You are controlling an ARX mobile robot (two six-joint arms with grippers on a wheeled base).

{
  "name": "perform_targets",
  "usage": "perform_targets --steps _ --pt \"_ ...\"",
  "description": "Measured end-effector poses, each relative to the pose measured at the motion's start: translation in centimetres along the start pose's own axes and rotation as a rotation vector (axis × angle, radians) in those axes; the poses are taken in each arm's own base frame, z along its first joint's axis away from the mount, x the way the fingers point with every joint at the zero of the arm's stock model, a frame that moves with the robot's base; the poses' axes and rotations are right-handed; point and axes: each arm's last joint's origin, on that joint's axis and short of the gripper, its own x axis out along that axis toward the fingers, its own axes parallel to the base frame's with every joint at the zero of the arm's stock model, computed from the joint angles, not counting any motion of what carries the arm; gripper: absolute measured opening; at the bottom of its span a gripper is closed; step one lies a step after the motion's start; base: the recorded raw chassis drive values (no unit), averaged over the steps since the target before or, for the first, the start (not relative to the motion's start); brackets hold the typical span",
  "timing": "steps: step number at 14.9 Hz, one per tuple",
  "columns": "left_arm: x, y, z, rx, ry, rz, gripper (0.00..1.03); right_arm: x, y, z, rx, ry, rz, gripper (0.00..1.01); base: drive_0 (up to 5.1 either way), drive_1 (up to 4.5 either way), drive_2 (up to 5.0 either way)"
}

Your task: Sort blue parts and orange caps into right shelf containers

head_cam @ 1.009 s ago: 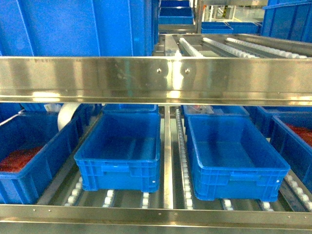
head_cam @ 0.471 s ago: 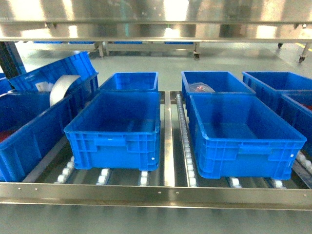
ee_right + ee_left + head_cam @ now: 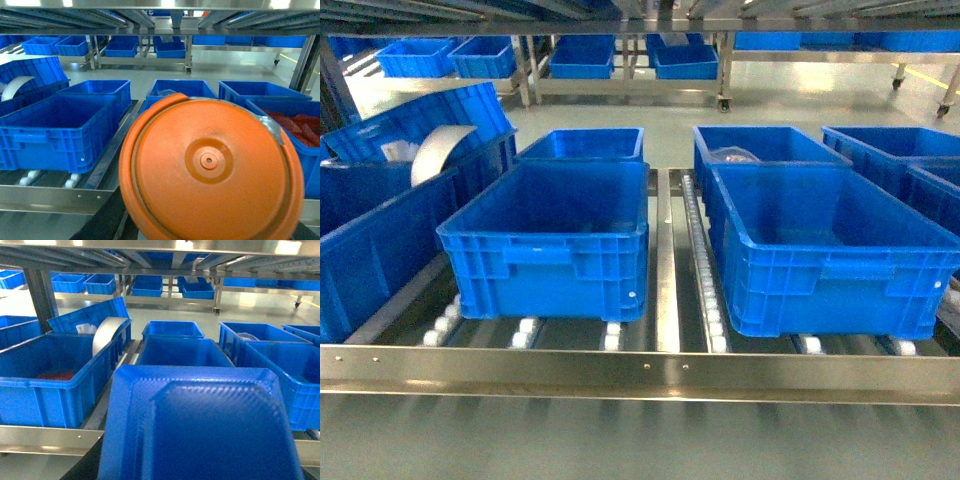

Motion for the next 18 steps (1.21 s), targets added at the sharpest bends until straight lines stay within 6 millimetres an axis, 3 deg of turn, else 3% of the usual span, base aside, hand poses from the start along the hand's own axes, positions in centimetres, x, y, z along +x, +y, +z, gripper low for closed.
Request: perform_targets --steps 18 --pt "0.0 0.0 0.0 0.0 0.0 0.0 0.42 0.0 0.0 0.0 0.0 0.0 0.0 0.45 0.0 0.0 0.0"
